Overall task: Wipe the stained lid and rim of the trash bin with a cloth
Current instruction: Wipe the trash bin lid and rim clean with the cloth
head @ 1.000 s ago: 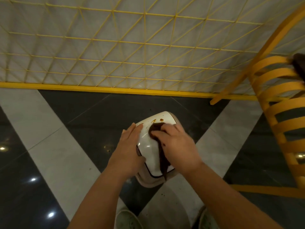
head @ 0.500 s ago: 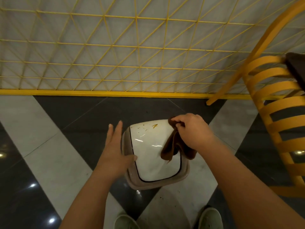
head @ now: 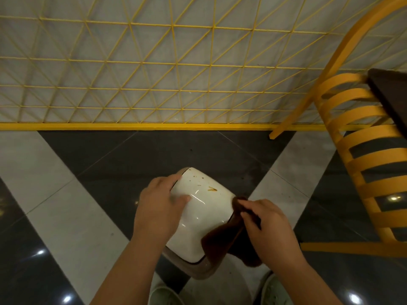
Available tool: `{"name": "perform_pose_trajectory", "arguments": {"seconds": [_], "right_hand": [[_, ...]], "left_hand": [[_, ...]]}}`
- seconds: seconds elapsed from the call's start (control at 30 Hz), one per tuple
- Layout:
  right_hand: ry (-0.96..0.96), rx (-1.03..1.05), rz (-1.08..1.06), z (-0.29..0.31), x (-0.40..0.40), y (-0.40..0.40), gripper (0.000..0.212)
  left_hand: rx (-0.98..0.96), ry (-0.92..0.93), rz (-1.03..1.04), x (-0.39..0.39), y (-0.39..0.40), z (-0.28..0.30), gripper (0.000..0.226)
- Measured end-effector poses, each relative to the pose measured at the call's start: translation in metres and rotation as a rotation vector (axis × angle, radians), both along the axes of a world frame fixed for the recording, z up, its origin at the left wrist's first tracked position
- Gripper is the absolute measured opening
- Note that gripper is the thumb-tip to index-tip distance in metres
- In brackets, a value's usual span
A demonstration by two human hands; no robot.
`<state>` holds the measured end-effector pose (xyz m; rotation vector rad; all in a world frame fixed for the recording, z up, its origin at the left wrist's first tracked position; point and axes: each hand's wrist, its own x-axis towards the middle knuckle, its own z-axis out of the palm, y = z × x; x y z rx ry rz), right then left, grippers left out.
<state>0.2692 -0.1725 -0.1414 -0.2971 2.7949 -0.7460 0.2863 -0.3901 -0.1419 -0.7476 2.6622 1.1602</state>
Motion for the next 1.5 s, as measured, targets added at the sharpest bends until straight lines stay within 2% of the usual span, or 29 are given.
{"name": "perform_pose_trajectory", "arguments": {"seconds": [0.1,0.17,0.23,0.3,0.4,0.5,0.57,0.67,0.73,0.8,0.9,1.0,1.2,1.27,1.33,1.43,1.5], "right_hand": [[0.074,0.013,0.041,0.000,0.004,-0.006,0.032],[0.097,0.031,0.129,0.003,0.010,-0.016,0.030],[0.152,0.031,0.217,0.001,0.012,-0.021,0.033],[0.181,0.002,0.206,-0.005,0.005,-0.019,0.033],[0.104,-0.101,-0.015,-0.016,-0.008,-0.013,0.028],[0.100,-0.143,-0.132,-0.020,-0.003,-0.013,0.028],[0.116,-0.123,-0.074,-0.016,0.011,-0.019,0.028],[0.221,-0.055,0.203,-0.008,0.032,-0.031,0.030],[0.278,0.002,0.249,-0.007,0.022,-0.031,0.030],[0.176,-0.031,0.083,-0.011,0.002,-0.028,0.028],[-0.121,-0.224,-0.263,-0.027,-0.025,-0.019,0.031],[-0.228,-0.269,-0.365,-0.032,-0.022,-0.014,0.032],[0.188,-0.162,-0.048,-0.019,0.017,-0.016,0.029],[0.223,-0.165,0.017,-0.020,0.009,-0.020,0.027],[0.106,-0.219,-0.072,-0.025,-0.005,-0.022,0.027],[-0.173,-0.352,-0.314,-0.036,-0.024,-0.018,0.032],[-0.297,-0.393,-0.370,-0.041,-0.023,-0.014,0.035]], "left_hand": [[-0.099,-0.237,-0.218,0.006,0.019,-0.003,0.108],[-0.192,-0.282,-0.261,0.010,0.027,-0.008,0.122],[-0.192,-0.271,-0.236,0.009,0.028,-0.011,0.122],[-0.172,-0.267,-0.218,0.008,0.027,-0.012,0.120],[-0.173,-0.269,-0.218,0.007,0.029,-0.011,0.119],[-0.169,-0.258,-0.209,0.007,0.028,-0.012,0.119],[-0.151,-0.255,-0.207,0.006,0.027,-0.012,0.120],[-0.120,-0.238,-0.202,0.006,0.027,-0.012,0.119],[-0.116,-0.232,-0.206,0.006,0.027,-0.012,0.118],[-0.132,-0.238,-0.216,0.006,0.027,-0.012,0.117],[-0.152,-0.245,-0.236,0.007,0.027,-0.011,0.115],[-0.131,-0.242,-0.245,0.005,0.023,-0.012,0.119],[-0.135,-0.263,-0.297,0.001,0.016,-0.010,0.121],[-0.126,-0.265,-0.304,0.002,0.017,-0.010,0.120],[-0.128,-0.261,-0.313,0.002,0.017,-0.009,0.118],[-0.122,-0.270,-0.332,0.002,0.014,-0.007,0.118],[-0.103,-0.269,-0.334,0.003,0.011,-0.004,0.121]]}}
